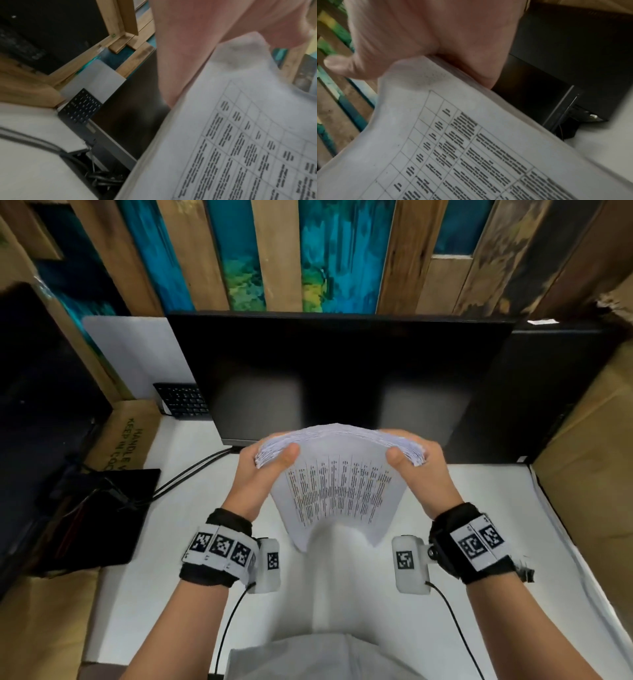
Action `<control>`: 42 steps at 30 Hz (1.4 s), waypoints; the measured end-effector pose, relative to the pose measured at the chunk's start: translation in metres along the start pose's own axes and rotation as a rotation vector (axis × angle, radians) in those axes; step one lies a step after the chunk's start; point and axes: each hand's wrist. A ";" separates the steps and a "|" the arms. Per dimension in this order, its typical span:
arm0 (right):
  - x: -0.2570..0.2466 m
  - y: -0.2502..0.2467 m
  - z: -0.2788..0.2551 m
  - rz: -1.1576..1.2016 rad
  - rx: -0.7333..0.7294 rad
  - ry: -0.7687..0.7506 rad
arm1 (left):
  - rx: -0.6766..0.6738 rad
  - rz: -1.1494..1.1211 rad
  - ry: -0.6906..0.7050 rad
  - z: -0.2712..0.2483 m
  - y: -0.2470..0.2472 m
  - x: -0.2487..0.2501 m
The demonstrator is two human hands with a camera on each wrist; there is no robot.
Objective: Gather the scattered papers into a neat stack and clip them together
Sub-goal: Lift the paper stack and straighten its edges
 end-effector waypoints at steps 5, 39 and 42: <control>0.003 0.012 -0.004 0.011 0.208 0.043 | 0.054 0.043 0.032 -0.001 0.004 -0.005; -0.024 0.005 0.002 -0.159 0.078 -0.202 | 0.169 0.145 0.226 0.007 0.021 0.005; -0.027 -0.006 0.002 -0.144 0.010 -0.181 | 0.156 0.148 0.205 0.012 0.013 0.007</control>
Point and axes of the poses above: each hand's wrist, its own z-axis towards the middle knuckle, its own y-axis out of the palm, x = y × z, and after that the axes turned 1 degree about x, right-handed
